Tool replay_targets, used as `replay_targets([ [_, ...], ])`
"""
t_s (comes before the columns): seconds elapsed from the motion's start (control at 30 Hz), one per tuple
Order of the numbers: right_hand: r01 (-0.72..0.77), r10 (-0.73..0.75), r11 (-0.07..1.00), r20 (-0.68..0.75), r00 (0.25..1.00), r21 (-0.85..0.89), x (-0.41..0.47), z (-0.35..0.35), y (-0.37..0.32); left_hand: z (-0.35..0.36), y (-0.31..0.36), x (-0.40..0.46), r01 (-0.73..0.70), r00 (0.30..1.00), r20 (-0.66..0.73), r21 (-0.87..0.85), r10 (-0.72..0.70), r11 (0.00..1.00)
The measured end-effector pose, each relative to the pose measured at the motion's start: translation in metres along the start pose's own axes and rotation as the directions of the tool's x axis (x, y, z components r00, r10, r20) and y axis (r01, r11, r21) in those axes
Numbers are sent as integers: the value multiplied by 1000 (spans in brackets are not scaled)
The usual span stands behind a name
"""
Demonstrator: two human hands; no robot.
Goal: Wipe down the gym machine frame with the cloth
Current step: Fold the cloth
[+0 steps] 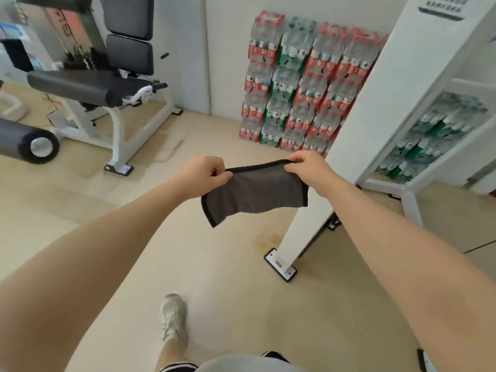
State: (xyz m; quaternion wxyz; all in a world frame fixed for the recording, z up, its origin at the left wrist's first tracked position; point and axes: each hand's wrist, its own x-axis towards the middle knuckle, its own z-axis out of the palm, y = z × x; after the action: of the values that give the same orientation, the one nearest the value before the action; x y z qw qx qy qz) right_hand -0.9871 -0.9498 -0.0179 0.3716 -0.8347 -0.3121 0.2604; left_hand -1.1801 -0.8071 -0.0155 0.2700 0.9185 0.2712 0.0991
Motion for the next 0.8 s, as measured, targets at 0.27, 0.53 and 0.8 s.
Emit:
replay_targets([
  [0.27, -298, 326, 902, -39, 944, 312, 119, 60, -89, -62, -93, 159, 142, 987, 102, -160, -127, 977],
  [0.53, -115, 161, 953, -145, 976, 280, 234, 86, -139, -58, -114, 293, 359, 915, 384, -632, -126, 687],
  [0.8, -34, 38, 996, -42, 998, 87, 386, 33, -150, -46, -109, 472, 419, 905, 368, -684, -212, 597],
])
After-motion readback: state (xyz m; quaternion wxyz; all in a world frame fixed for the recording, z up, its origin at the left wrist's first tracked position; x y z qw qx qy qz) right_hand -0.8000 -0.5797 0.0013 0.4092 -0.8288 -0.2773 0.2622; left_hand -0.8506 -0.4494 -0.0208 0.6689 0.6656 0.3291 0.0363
